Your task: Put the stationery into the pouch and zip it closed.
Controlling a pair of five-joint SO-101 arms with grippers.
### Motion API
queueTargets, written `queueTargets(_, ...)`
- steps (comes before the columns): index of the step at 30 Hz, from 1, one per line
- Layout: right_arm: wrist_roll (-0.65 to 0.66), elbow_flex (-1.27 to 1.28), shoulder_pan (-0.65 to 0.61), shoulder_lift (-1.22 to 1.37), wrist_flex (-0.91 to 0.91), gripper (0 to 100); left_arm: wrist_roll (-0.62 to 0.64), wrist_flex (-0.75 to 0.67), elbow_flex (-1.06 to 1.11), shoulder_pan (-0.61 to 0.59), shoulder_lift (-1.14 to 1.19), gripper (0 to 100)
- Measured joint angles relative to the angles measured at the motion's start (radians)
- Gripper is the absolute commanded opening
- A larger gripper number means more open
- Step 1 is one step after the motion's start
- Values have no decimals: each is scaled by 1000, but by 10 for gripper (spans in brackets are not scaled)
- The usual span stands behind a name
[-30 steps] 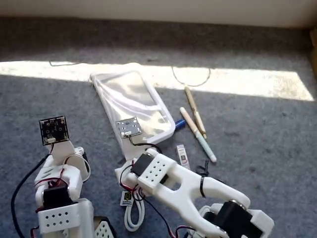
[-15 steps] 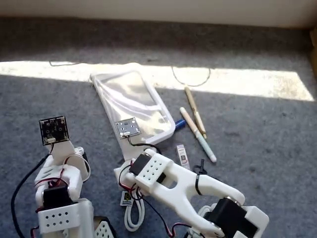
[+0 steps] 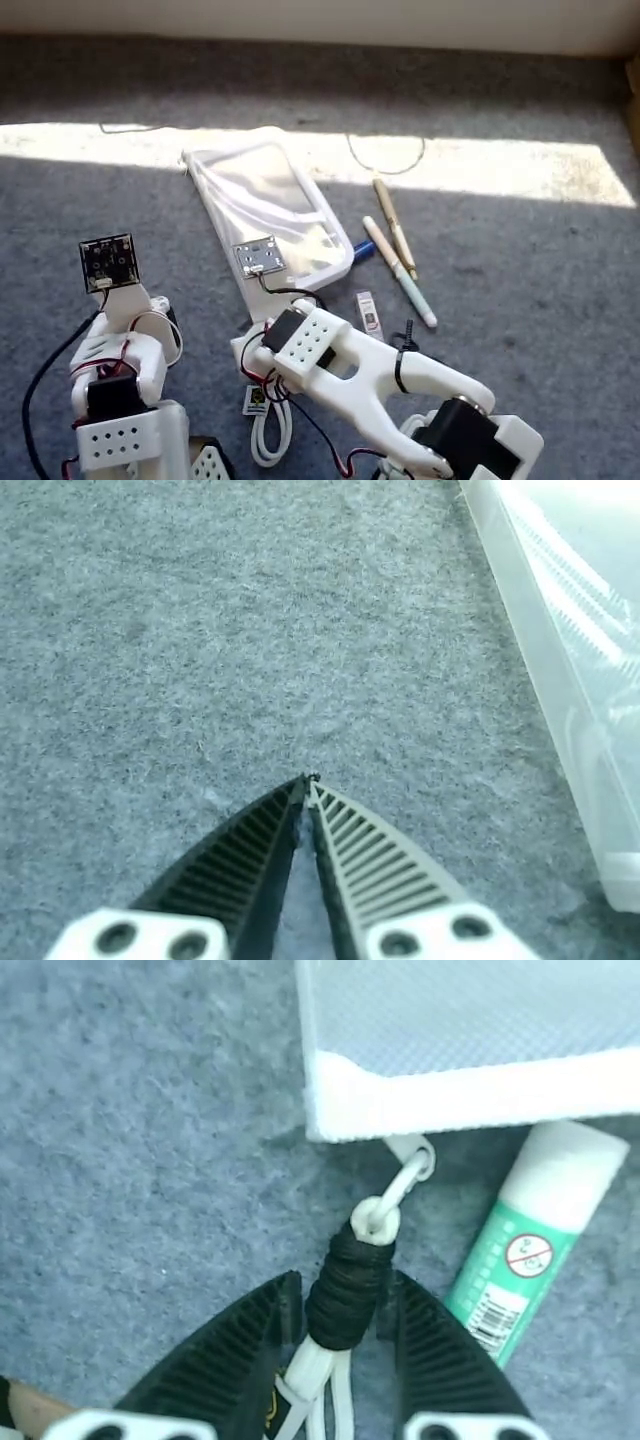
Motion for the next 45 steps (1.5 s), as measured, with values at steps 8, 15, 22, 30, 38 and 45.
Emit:
queueTargets(8,41,0,8,0,0,19,0,0,0,0,0,7)
queueTargets(15,97,0,11,-5,14,19,0,0,0,0,0,8)
queueTargets(22,209,0,29,-132,23,19,0,0,-49,0,0,150)
queueTargets(30,210,2,94,-272,25,19,3,0,-57,0,0,279)
queueTargets(38,305,2,123,-413,25,19,3,20,-161,0,0,281)
queueTargets(45,321,2,123,-502,25,19,3,149,-232,126,0,282)
